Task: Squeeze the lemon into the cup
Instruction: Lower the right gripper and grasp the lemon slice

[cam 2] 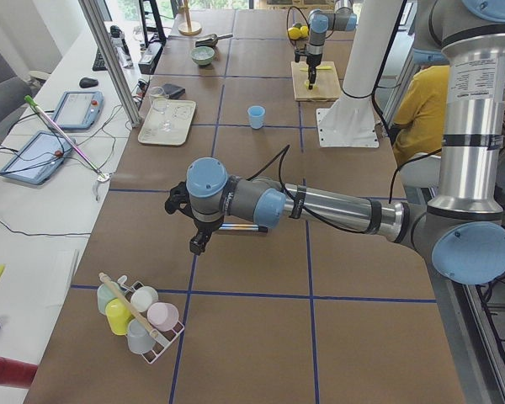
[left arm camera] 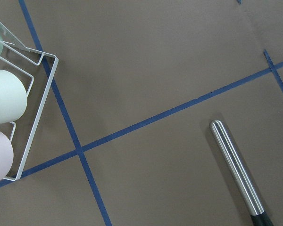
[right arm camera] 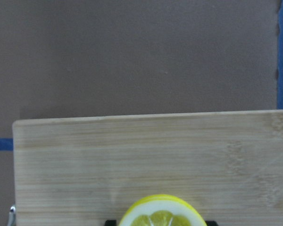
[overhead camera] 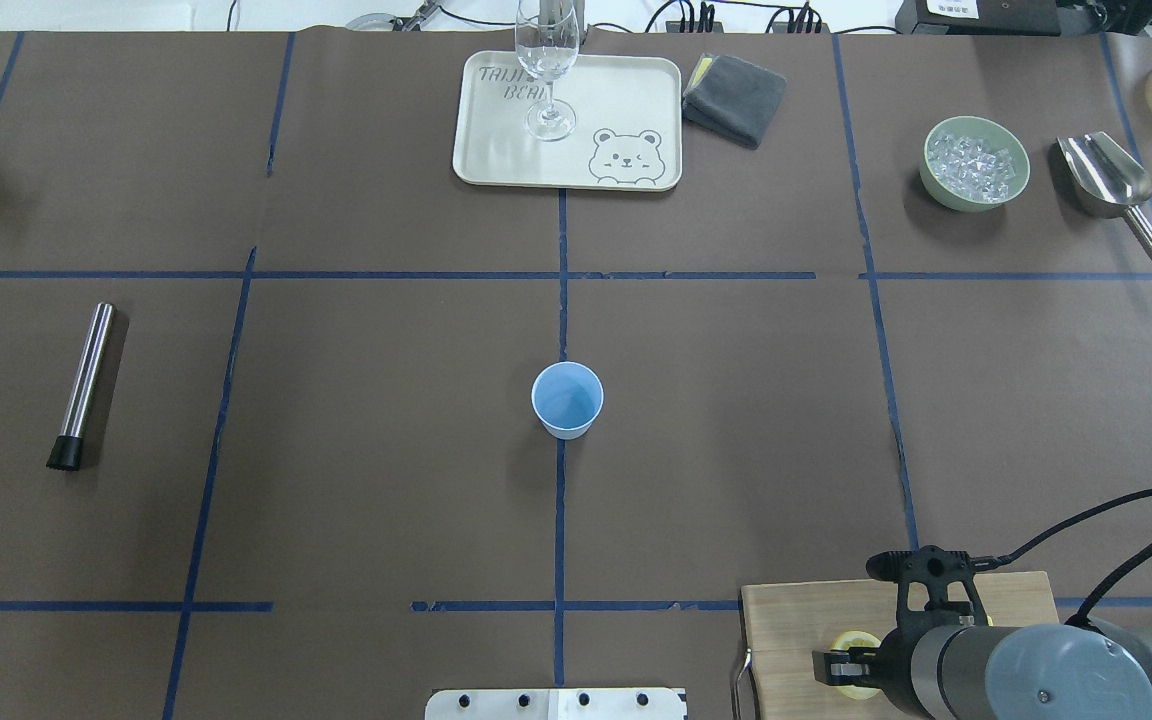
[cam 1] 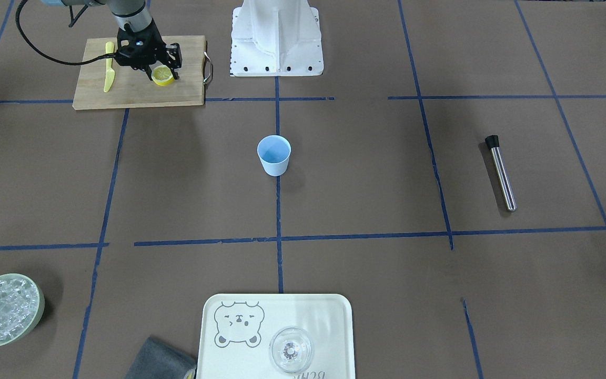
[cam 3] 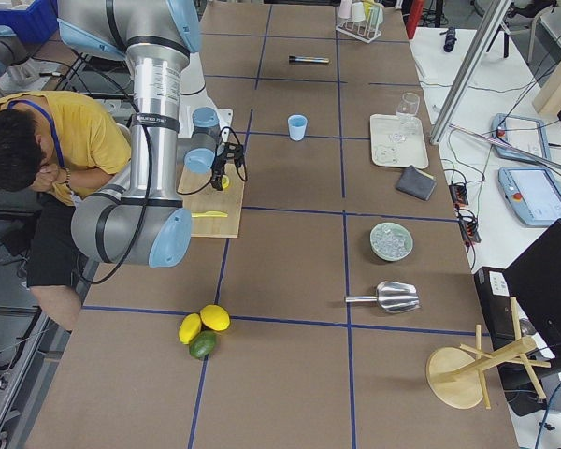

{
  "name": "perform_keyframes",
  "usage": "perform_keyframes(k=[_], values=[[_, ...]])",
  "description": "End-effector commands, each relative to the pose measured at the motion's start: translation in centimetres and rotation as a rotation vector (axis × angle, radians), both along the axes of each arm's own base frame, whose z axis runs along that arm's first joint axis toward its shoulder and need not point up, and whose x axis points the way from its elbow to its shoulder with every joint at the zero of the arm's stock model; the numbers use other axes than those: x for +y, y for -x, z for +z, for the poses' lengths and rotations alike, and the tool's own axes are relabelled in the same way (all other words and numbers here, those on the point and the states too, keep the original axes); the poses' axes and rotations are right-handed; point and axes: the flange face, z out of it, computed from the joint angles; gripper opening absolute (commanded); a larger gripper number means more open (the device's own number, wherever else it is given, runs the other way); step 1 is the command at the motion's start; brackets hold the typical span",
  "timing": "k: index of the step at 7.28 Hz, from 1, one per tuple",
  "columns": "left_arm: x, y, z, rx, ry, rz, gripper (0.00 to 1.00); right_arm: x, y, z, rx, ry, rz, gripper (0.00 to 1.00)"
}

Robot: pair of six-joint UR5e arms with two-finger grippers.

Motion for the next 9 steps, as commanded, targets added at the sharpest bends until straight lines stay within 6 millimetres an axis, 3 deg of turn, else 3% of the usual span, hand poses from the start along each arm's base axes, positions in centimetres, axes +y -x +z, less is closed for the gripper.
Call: perform_keyframes(k=[1, 7, 9], values=[[0.0, 0.1, -0.1, 0.000, -0.002, -0.002, 1.00, -1.1, -0.7, -0.4, -0.008, 0.001, 0.028, 0.61], [0.6, 0.1, 0.1, 0.001, 0.006, -0.001, 1.00, -1.1, -4.0, -3.0, -0.046, -0.002, 0.034, 0.64], [0.9, 0.1, 0.0, 0.001, 0.004, -0.001, 1.00, -3.3, -5.5, -5.0, -0.091, -0.003, 0.092, 0.64]])
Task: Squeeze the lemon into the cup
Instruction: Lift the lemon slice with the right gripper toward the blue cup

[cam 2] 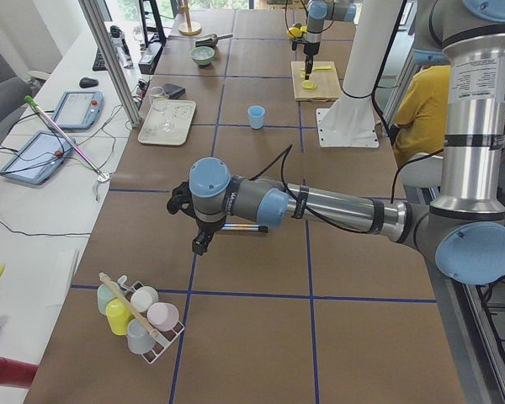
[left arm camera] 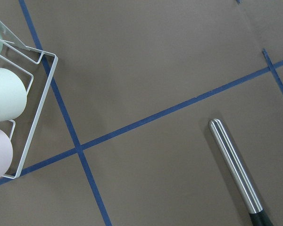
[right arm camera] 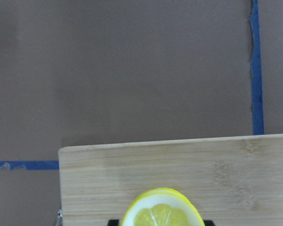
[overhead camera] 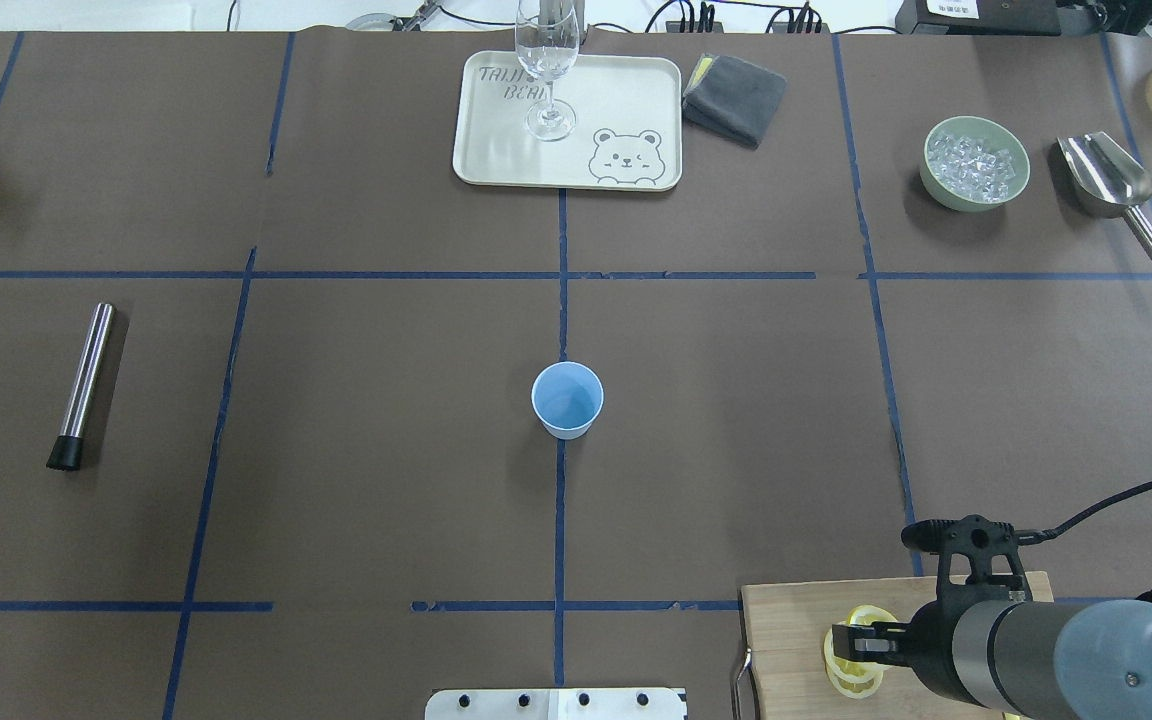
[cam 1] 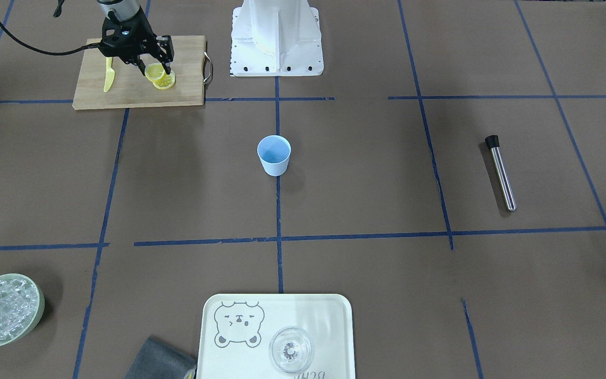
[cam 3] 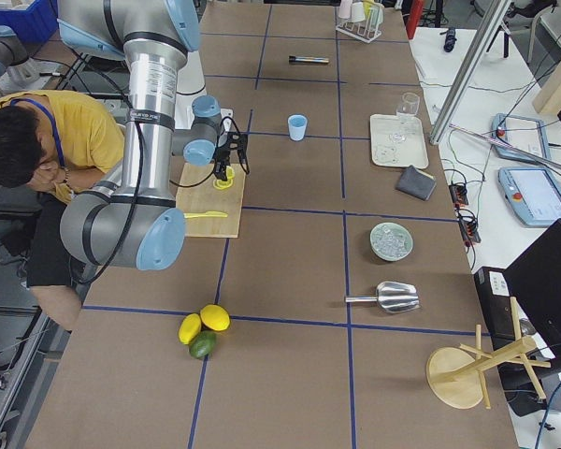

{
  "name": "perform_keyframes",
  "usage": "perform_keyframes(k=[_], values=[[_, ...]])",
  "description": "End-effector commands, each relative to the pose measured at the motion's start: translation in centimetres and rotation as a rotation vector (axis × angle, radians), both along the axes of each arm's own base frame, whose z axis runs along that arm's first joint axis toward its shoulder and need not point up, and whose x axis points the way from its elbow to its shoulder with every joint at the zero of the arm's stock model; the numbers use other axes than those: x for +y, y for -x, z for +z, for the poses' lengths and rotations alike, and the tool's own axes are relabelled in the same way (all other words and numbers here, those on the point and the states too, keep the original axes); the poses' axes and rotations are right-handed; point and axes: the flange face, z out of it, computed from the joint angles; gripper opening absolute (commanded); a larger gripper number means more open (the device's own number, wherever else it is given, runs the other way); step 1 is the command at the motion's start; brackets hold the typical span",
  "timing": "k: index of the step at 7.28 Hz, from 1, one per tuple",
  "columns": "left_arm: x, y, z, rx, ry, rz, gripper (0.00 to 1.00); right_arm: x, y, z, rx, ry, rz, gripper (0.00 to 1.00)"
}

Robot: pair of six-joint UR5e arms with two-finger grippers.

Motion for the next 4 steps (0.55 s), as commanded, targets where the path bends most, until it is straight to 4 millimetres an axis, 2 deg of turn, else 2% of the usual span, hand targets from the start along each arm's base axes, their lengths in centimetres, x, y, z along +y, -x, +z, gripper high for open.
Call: perform_keyframes(k=[1, 2, 3, 4], values=[[0.7, 0.0, 0.4, -0.001, 0.009, 0.000, 1.00, -2.4, -0.7, -2.6, -0.063, 0.001, 0.054, 0.64], [0.8, 0.1, 0.4, -0.001, 0.010, 0.000, 1.00, -3.2, 0.2, -4.2, -0.101, -0.006, 0.070, 0.64], [1.0, 0.1, 0.6, -0.001, 0.013, 0.001, 1.00, -4.9, 0.8, -5.5, -0.132, -0.013, 0.107, 0.64], [1.0, 0.1, 0.7, -0.001, 0.016, 0.000, 1.00, -7.3, 2.4, -6.6, -0.128, -0.006, 0.140, 0.64]])
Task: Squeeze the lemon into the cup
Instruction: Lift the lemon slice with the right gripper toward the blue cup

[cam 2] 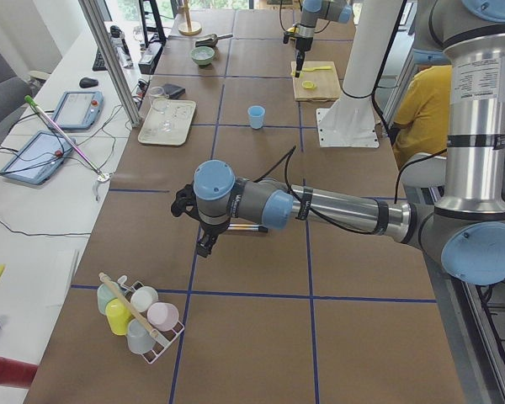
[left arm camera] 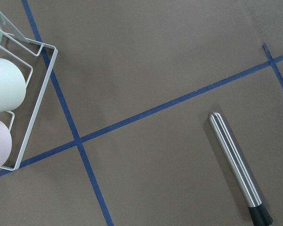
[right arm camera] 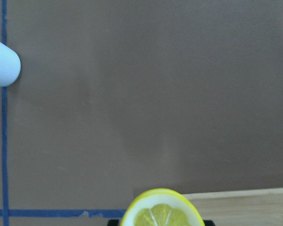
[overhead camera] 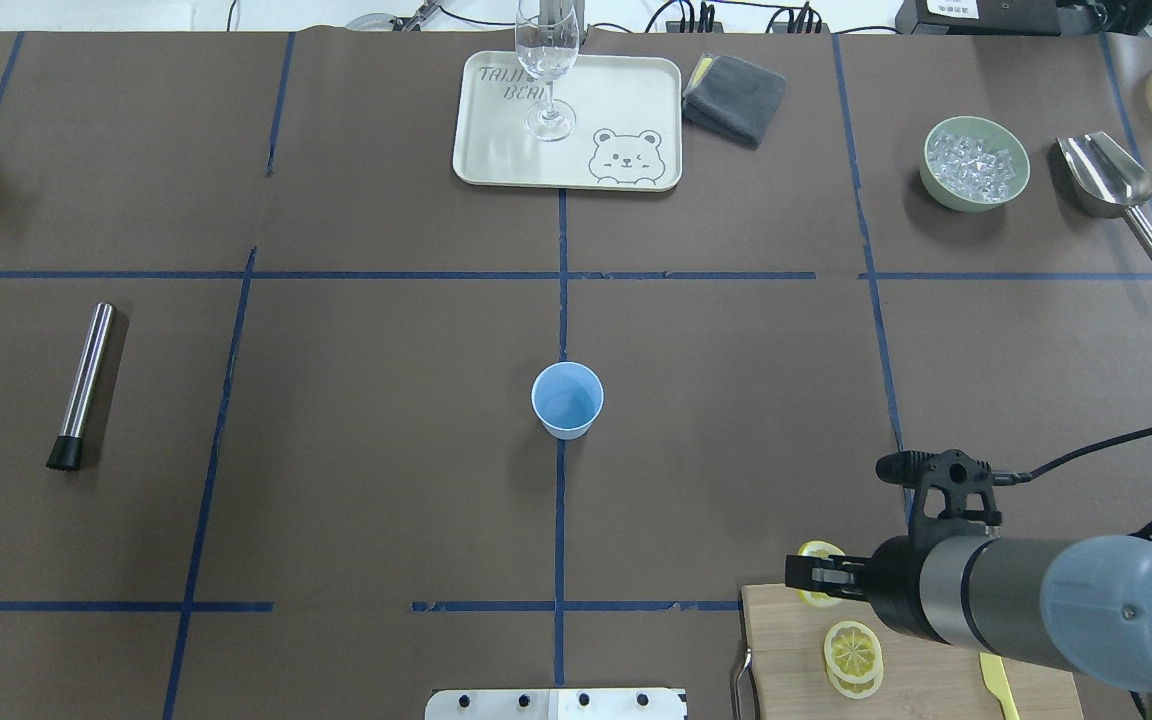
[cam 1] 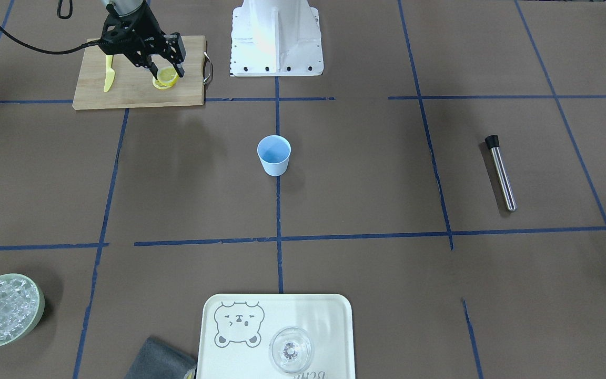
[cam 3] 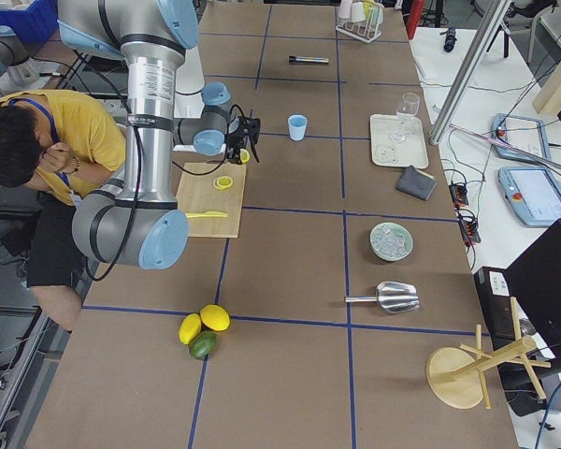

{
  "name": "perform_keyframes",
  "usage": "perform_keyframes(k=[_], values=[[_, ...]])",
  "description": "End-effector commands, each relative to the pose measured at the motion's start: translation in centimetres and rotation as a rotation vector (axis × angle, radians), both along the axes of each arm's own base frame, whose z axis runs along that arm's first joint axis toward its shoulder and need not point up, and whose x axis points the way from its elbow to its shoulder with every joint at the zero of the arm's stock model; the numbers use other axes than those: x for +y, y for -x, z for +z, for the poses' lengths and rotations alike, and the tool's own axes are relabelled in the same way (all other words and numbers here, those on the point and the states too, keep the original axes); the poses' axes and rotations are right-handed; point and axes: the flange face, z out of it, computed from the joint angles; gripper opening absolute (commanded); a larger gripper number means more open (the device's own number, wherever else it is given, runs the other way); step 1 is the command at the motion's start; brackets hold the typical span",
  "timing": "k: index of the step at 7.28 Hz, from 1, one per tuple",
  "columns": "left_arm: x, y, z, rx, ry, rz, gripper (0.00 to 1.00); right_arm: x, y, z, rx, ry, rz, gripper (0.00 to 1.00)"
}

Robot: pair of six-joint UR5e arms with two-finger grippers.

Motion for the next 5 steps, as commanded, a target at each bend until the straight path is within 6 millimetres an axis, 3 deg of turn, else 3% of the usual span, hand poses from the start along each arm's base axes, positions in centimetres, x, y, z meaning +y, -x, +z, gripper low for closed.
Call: perform_keyframes(k=[1, 2, 3, 4, 5], values=[[0.2, 0.0, 0.2, 0.000, 0.004, 0.001, 1.00, -6.0, 3.3, -5.1, -0.015, 0.027, 0.071, 0.64], [0.5, 0.0, 0.6, -0.001, 0.011, 0.002, 1.00, -9.4, 5.5, -9.2, 0.004, 0.049, 0.099, 0.64], [0.6, 0.0, 0.6, -0.001, 0.010, 0.002, 1.00, -12.1, 7.4, -11.8, 0.006, 0.053, 0.130, 0.65], [0.6, 0.0, 0.7, -0.001, 0.011, 0.002, 1.00, -14.0, 9.0, -12.3, 0.012, 0.057, 0.148, 0.65], [0.6, 0.0, 0.7, -0.001, 0.011, 0.002, 1.00, -15.0, 10.8, -14.1, 0.002, 0.055, 0.153, 0.66]])
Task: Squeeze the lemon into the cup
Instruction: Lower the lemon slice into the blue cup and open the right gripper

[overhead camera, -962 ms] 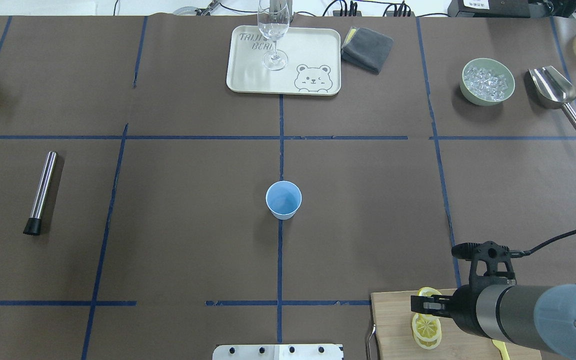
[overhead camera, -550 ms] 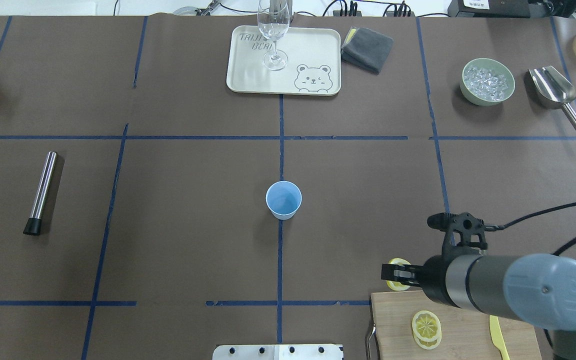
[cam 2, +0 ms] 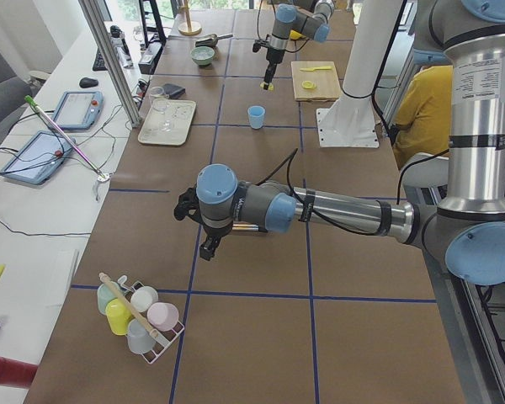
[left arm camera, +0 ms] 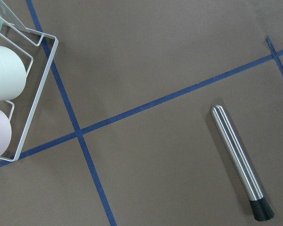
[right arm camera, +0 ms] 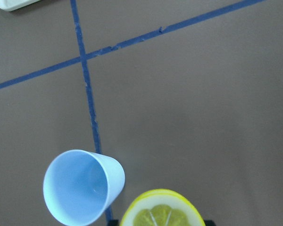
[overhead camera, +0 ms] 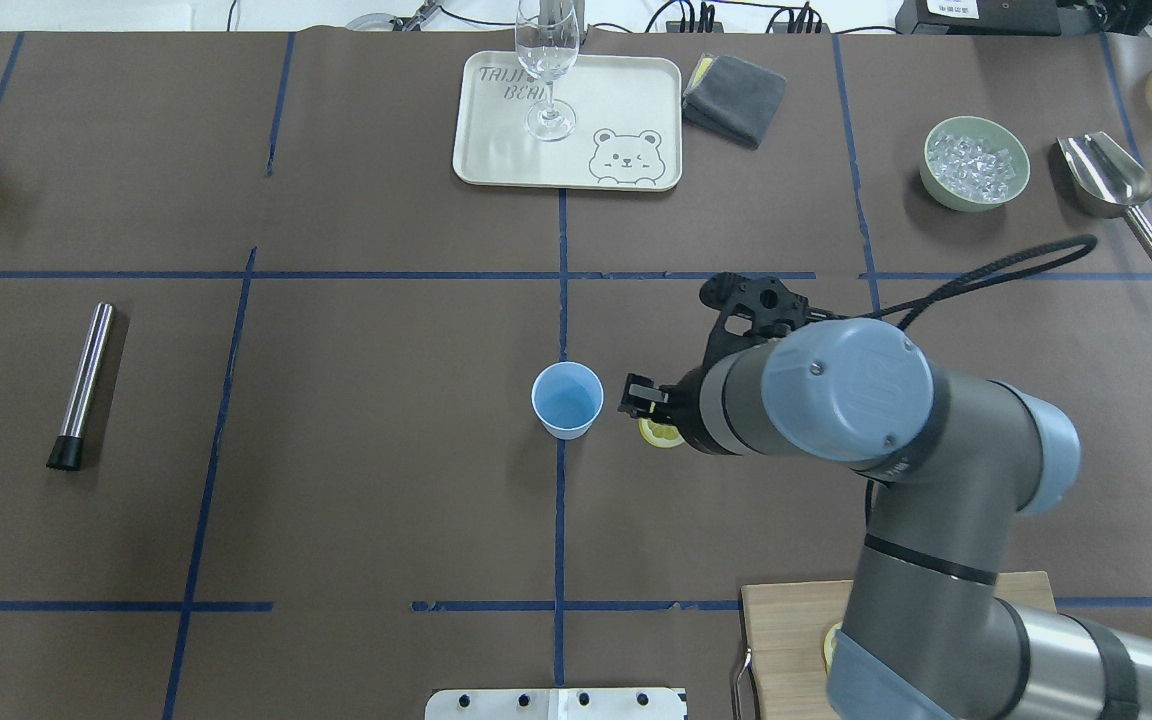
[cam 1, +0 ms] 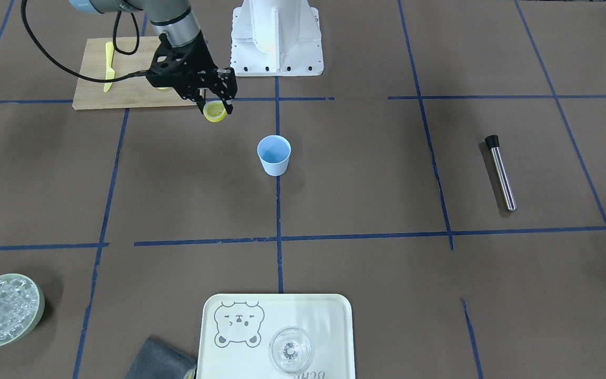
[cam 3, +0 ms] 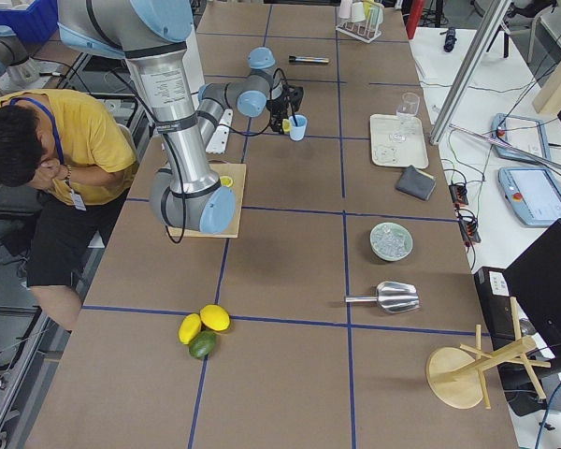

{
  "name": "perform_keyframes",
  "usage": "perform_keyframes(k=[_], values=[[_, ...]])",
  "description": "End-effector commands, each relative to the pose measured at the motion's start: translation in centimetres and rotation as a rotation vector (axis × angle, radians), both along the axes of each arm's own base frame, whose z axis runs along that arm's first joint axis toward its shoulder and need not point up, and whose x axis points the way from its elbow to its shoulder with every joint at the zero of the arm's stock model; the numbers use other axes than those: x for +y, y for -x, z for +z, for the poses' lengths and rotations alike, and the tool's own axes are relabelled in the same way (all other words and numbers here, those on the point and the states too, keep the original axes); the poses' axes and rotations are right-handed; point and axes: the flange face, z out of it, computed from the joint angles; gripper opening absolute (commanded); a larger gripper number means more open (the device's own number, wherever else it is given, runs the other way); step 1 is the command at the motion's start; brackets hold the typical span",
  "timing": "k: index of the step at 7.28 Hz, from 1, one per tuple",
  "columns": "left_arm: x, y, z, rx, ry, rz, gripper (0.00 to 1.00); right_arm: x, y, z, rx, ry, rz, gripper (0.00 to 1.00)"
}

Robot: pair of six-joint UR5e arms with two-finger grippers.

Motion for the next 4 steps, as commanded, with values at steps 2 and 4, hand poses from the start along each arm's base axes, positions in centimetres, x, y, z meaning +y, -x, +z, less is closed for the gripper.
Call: perform_keyframes(k=[2, 4], values=[[0.0, 0.0, 0.1, 0.000, 0.002, 0.000, 1.00, -3.0, 4.5, -4.1, -0.013, 0.019, 0.027, 0.67], [0.0, 0.0, 0.1, 0.000, 0.001, 0.000, 1.00, -3.1, 5.0, -3.7, -0.003, 0.034, 0.032, 0.69]])
